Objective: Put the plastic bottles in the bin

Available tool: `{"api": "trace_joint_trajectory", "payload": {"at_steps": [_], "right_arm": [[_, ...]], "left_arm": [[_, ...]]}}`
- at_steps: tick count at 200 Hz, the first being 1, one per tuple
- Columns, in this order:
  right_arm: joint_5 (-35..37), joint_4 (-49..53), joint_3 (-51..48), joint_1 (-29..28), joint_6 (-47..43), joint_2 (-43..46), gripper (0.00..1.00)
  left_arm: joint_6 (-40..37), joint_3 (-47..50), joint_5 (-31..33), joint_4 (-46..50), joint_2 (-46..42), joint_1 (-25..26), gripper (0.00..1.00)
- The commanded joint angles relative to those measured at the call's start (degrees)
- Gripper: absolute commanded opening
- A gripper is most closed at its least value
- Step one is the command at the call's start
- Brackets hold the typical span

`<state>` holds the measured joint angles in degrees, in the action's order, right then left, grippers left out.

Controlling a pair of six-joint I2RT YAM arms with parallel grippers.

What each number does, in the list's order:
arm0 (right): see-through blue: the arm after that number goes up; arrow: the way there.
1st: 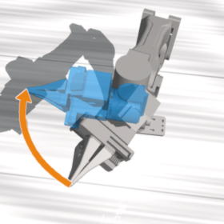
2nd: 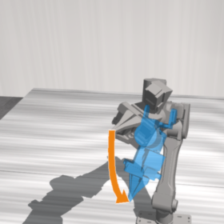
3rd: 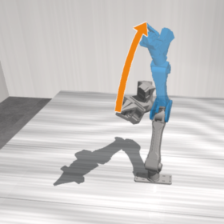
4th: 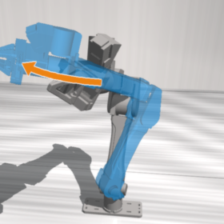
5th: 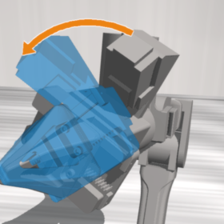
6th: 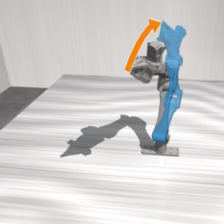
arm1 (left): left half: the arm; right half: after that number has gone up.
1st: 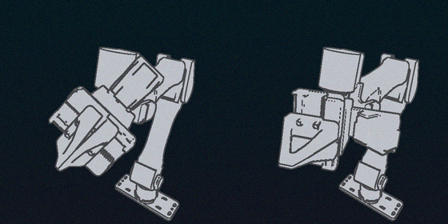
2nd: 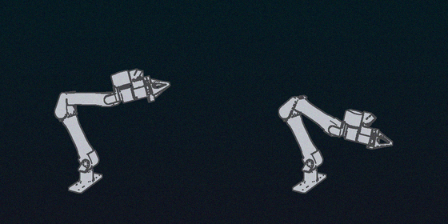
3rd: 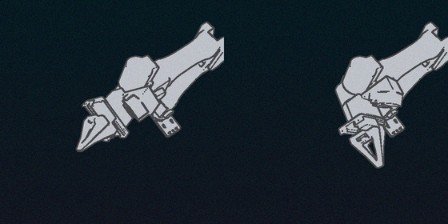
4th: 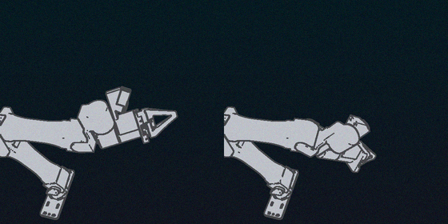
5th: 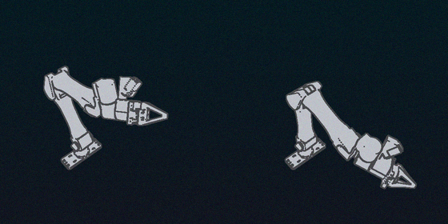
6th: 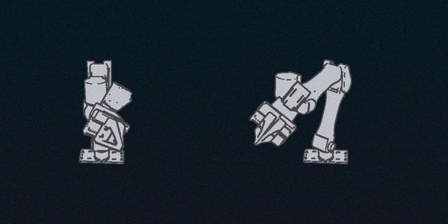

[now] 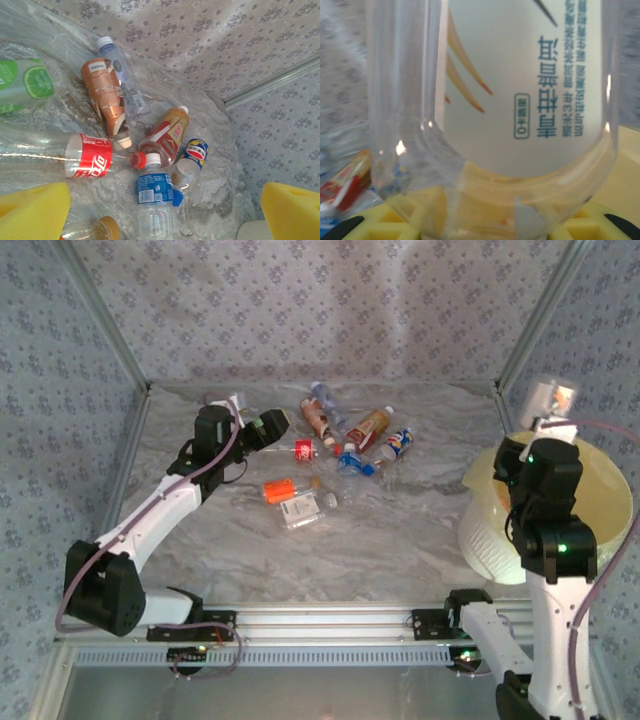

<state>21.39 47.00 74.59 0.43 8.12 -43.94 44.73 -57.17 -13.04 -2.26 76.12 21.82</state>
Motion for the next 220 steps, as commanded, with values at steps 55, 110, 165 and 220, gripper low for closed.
{"api": "trace_joint_trajectory", "payload": {"at_steps": [55, 110, 165, 220], "right_arm": [[1.74, 4.08, -11.64, 18.17, 7.7, 2.39, 0.44], [0.44, 0.97, -18.07, 22.71, 11.13, -0.09, 0.57], [-0.73, -0.07, -18.36, 22.87, 10.44, -0.05, 0.67], [-3.24, 1.21, -13.4, 21.68, 9.46, 1.53, 0.78]], "left_arm": [[-2.09, -0.13, -3.6, 3.17, 1.94, -1.78, 0.98], [-3.53, -1.17, -6.25, 4.79, 3.22, -1.87, 0.98], [-8.13, -2.32, -3.89, 13.32, 2.99, -1.87, 0.98], [-19.01, -4.13, 1.73, 22.12, 2.89, 1.41, 0.98]]}}
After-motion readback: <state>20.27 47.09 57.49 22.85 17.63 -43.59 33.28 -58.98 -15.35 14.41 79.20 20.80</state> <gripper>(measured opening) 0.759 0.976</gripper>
